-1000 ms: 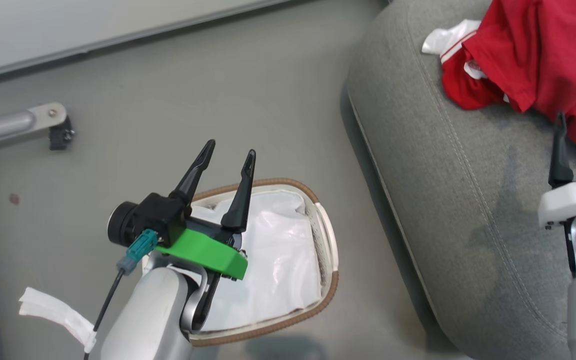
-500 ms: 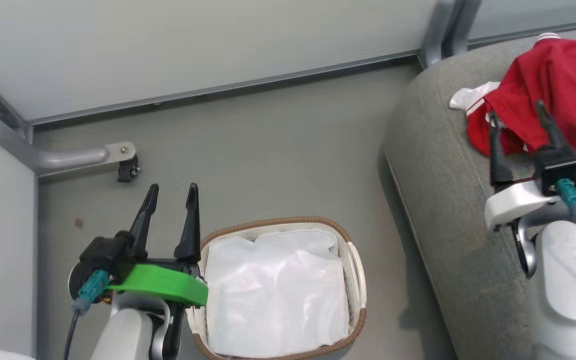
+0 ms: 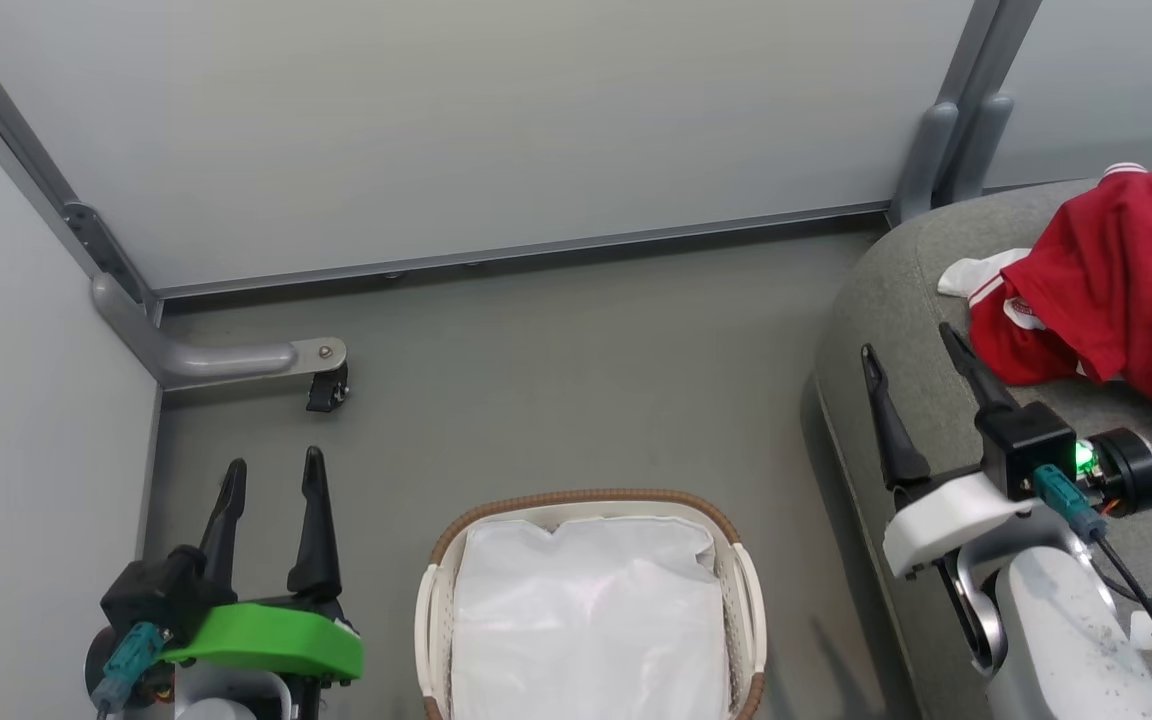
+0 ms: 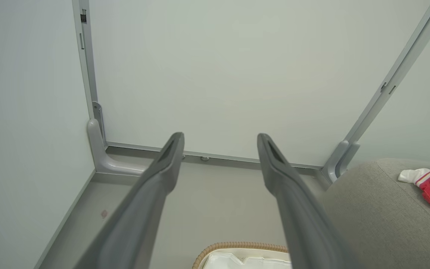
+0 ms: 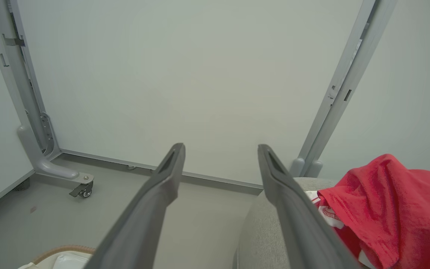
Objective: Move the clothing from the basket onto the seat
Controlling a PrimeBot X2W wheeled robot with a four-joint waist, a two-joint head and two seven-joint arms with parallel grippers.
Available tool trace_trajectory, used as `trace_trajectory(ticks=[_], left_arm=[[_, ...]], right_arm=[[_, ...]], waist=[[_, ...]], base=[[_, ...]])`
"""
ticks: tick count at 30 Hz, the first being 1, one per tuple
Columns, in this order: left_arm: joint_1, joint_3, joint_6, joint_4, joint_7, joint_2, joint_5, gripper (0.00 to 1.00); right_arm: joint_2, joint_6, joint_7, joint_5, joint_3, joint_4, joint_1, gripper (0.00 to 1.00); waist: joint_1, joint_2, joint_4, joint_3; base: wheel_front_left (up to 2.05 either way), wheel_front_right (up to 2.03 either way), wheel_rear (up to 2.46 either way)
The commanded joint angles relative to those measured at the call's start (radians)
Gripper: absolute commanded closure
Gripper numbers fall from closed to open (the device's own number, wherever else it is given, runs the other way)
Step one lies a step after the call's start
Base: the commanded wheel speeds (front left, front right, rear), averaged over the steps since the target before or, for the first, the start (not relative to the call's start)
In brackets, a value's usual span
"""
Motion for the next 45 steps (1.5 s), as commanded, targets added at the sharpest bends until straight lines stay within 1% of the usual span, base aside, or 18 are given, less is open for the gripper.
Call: trace_trajectory(ticks=[1,3,6,13,25,34,45], left_arm=[[0.023,0.006,0.006,-0.003,-0.001,0.0,-0.002,0.0],[0.037,0.014,0.011,-0.002,-0.001,0.001,0.013,0.0],[0.052,0.023,0.012,0.001,-0.001,0.0,0.005,0.0],[0.074,0.021,0.013,0.014,-0.001,0.0,-0.008,0.0],[0.072,0.013,0.013,0.022,-0.001,0.0,-0.029,0.0],[0.069,0.021,0.008,0.029,-0.001,0.0,-0.013,0.0],[0.07,0.028,0.01,0.05,-0.001,0.001,-0.02,0.0]], right_arm=[[-0.004,-0.001,-0.002,0.015,0.005,-0.009,0.028,0.0],[-0.004,-0.001,-0.002,0.038,0.012,-0.017,0.056,0.0],[-0.004,-0.001,-0.002,0.061,0.012,-0.021,0.087,0.0],[-0.004,-0.001,-0.002,0.085,0.004,-0.008,0.123,0.0],[-0.003,-0.001,-0.002,0.088,0.006,0.035,0.124,0.0],[-0.003,-0.001,-0.002,0.095,0.01,0.042,0.114,0.0],[-0.003,-0.001,-0.002,0.107,0.012,0.043,0.114,0.0]], waist=[[0.0001,0.0,0.008,-0.013],[0.0001,0.0,0.009,-0.018],[0.0001,0.0,0.009,-0.022],[0.0001,0.0,0.008,-0.029],[0.0001,0.0,0.009,-0.03],[0.0001,0.0,0.009,-0.03],[0.0001,0.0,0.009,-0.033]], base=[[0.0,0.0,0.0],[0.0,0.0,0.0],[0.0,0.0,0.0],[0.0,0.0,0.0],[0.0,0.0,0.0],[0.0,0.0,0.0],[0.0,0.0,0.0]])
